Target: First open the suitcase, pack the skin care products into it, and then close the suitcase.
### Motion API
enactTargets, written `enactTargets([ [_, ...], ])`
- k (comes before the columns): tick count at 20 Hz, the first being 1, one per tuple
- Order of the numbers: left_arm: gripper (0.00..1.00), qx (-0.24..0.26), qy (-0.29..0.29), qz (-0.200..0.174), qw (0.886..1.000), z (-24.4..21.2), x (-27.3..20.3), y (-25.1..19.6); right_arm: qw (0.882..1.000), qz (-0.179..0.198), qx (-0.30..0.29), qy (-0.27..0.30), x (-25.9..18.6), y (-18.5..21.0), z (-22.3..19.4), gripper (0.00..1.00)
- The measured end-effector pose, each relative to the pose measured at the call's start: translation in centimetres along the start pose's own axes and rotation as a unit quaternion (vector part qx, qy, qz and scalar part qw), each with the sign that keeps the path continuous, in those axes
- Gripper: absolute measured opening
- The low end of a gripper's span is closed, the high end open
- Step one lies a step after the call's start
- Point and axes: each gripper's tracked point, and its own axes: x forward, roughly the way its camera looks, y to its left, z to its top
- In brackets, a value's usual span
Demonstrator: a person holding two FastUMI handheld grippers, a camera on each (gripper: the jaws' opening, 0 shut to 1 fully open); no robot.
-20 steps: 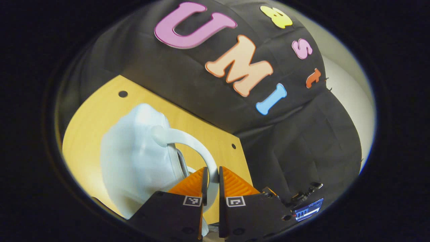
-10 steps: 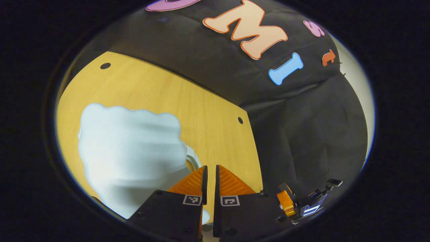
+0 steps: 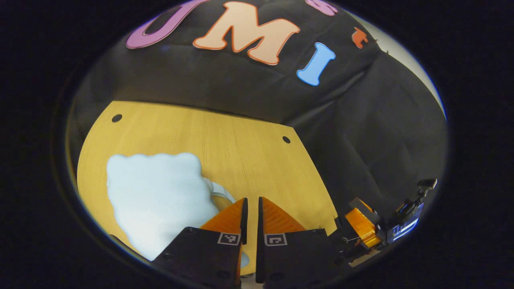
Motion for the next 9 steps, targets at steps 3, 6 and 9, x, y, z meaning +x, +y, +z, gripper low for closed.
enactTargets([
  [3,0.12,0.033,-0.004,0.004,0.999,-0.8,-0.6,-1.8,1.0,0.006,-0.003,-0.01,-0.4,0.5,0.9,0.98],
  [6,0.26,0.058,-0.003,0.009,0.998,-2.1,-1.2,-3.2,1.0,0.01,-0.003,-0.016,-0.9,0.9,1.5,0.98],
  [9,0.42,0.093,-0.006,0.032,0.995,-3.4,-1.5,-3.2,1.0,0.008,-0.014,-0.021,-1.4,0.9,1.6,0.98],
])
